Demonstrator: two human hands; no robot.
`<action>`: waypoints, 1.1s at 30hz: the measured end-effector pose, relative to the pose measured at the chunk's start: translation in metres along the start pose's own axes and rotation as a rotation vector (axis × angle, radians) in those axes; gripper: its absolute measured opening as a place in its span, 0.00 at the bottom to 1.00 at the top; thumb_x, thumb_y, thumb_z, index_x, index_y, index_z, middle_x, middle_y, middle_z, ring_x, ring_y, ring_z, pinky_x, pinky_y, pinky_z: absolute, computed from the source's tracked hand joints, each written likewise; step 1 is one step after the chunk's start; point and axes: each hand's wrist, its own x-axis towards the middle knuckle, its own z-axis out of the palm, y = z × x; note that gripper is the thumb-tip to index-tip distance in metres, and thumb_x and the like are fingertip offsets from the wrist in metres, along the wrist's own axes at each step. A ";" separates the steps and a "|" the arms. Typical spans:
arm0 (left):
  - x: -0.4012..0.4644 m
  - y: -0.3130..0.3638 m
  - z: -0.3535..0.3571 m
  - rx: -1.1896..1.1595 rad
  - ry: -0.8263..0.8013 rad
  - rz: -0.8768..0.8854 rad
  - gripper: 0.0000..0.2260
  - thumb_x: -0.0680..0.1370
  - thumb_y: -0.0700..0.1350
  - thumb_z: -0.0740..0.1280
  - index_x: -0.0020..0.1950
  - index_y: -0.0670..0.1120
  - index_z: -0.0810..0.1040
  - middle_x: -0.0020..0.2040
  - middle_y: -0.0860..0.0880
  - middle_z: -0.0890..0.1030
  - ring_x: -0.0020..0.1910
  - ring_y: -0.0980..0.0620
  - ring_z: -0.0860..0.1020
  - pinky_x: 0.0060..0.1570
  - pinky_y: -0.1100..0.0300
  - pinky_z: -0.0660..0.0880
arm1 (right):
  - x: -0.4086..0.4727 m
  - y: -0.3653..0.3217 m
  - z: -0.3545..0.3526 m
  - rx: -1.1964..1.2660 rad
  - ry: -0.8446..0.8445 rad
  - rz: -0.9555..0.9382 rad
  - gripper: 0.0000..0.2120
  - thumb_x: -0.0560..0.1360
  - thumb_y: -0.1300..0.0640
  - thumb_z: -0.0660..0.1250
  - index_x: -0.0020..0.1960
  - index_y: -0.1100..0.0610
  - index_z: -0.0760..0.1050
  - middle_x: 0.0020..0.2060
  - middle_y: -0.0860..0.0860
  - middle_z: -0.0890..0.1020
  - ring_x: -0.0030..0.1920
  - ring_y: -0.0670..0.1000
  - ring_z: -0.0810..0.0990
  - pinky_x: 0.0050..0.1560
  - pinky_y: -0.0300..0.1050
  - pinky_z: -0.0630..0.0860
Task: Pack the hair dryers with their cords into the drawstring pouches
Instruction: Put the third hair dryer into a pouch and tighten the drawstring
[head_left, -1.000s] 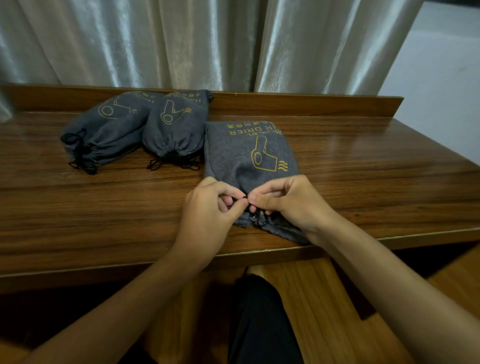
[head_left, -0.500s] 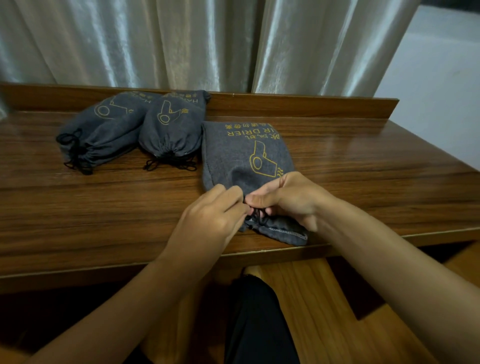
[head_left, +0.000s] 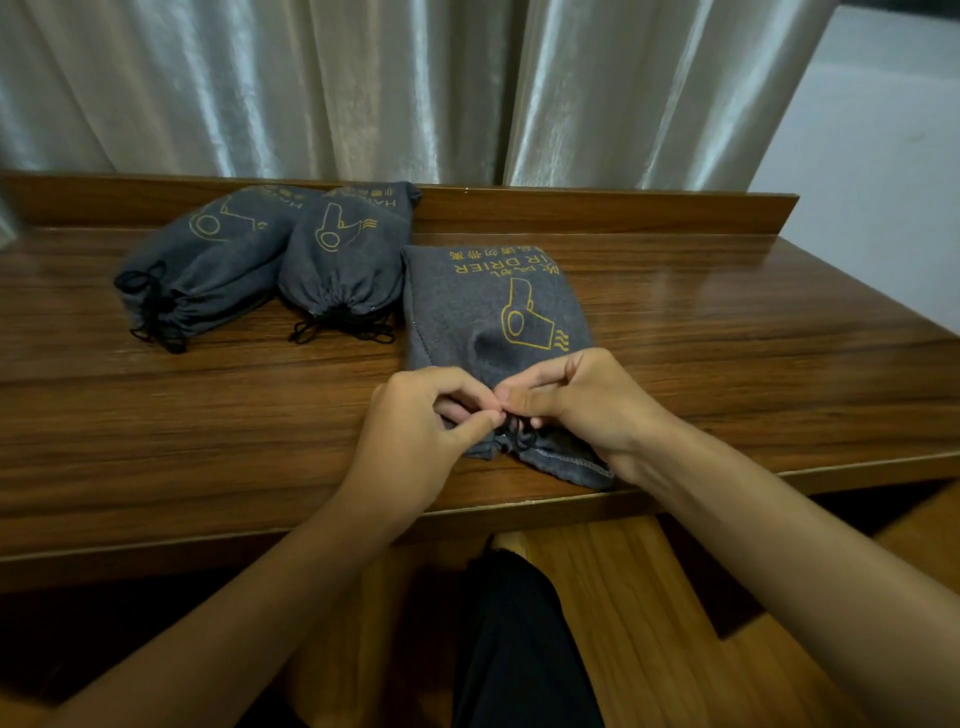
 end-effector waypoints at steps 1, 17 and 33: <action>0.001 0.001 0.000 0.006 0.005 -0.024 0.06 0.69 0.36 0.77 0.40 0.44 0.82 0.32 0.55 0.80 0.28 0.63 0.77 0.30 0.73 0.69 | -0.001 0.001 0.000 -0.008 0.007 -0.024 0.01 0.70 0.66 0.75 0.41 0.63 0.84 0.30 0.53 0.83 0.27 0.42 0.74 0.31 0.31 0.73; -0.010 0.021 0.025 0.685 0.142 0.066 0.06 0.75 0.45 0.66 0.49 0.44 0.80 0.46 0.45 0.76 0.51 0.45 0.75 0.45 0.56 0.62 | -0.028 0.026 0.018 -0.683 0.437 -0.785 0.03 0.71 0.58 0.75 0.44 0.54 0.86 0.39 0.46 0.87 0.38 0.48 0.83 0.43 0.48 0.78; 0.018 0.021 -0.007 0.336 -0.147 -0.277 0.06 0.70 0.47 0.77 0.37 0.48 0.83 0.32 0.51 0.83 0.34 0.54 0.80 0.46 0.56 0.78 | -0.019 0.000 0.002 -0.672 0.180 -0.641 0.03 0.70 0.59 0.77 0.44 0.55 0.86 0.39 0.46 0.87 0.42 0.41 0.84 0.47 0.33 0.76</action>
